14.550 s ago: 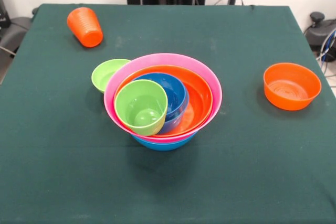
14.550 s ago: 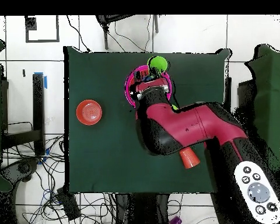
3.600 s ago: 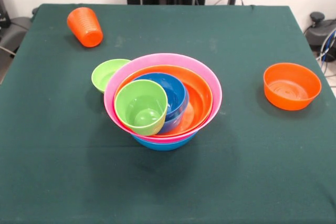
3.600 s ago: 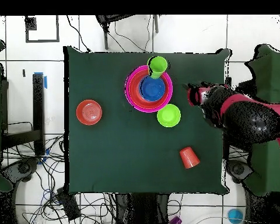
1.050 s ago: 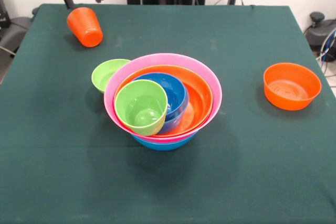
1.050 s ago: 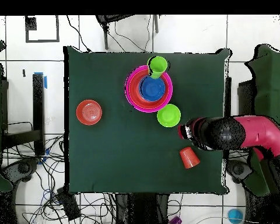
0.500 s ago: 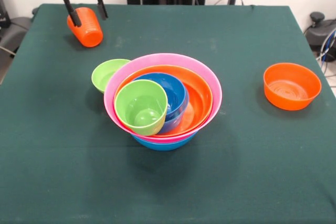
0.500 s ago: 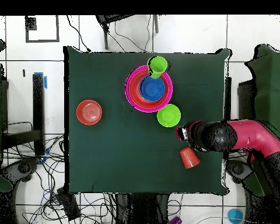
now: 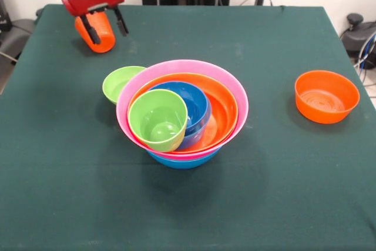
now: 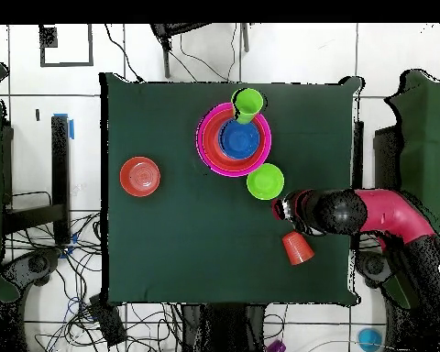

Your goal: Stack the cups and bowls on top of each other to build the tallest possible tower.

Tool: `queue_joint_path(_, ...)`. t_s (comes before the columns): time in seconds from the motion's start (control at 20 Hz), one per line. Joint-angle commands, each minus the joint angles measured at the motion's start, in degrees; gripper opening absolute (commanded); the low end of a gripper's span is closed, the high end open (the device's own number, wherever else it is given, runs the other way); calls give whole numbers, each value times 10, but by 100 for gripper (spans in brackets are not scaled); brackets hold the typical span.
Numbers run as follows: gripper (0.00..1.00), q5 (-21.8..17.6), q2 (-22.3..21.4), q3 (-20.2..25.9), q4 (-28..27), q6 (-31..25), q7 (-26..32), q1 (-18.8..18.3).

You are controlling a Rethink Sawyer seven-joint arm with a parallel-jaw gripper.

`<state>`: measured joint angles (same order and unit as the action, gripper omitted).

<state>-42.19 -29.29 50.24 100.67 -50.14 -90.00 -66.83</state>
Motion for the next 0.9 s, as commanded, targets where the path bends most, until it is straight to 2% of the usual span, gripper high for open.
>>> queue_joint_path(0.05,100,-42,66,-32,-48,36,95,29)
queue_joint_path(0.5,100,-44,97,-25,-80,10,135,28)
queue_joint_path(0.65,100,-43,115,-18,-100,-2,164,30)
queue_joint_path(0.9,100,-40,121,-11,-120,-21,185,35)
